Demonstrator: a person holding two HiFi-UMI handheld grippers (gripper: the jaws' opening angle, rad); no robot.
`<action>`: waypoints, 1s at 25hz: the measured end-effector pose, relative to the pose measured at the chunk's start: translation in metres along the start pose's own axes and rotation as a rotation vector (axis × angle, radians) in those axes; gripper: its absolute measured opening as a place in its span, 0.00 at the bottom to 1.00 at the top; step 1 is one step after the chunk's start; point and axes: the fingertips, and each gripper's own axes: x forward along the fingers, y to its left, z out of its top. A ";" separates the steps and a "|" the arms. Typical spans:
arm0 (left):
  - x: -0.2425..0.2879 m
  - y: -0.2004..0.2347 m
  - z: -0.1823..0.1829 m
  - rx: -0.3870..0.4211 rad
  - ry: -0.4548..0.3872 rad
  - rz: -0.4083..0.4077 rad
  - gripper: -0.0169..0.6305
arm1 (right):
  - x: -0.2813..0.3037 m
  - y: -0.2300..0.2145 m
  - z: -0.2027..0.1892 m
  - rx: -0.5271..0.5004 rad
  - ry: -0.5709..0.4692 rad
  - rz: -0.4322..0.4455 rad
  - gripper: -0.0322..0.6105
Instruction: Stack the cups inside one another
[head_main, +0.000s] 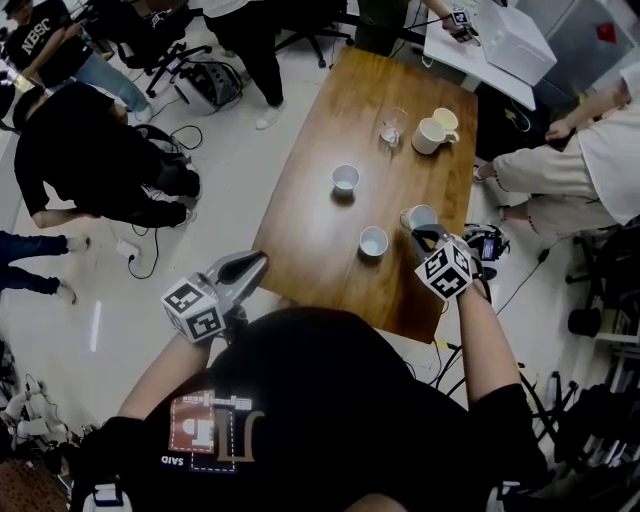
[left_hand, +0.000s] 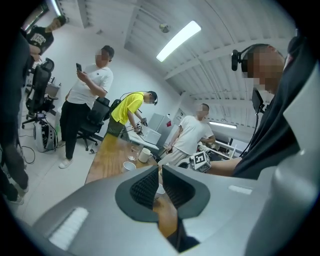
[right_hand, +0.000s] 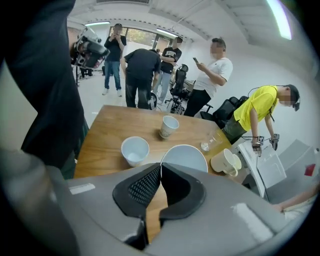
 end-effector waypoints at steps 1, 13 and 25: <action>0.002 -0.001 0.000 0.000 -0.004 -0.009 0.06 | -0.010 0.006 0.013 -0.008 -0.017 0.023 0.08; 0.001 -0.003 0.001 -0.006 -0.030 -0.026 0.06 | -0.010 0.077 0.056 -0.118 0.024 0.232 0.08; -0.018 0.017 -0.006 -0.032 -0.032 0.017 0.06 | 0.004 0.071 0.070 -0.048 -0.050 0.217 0.30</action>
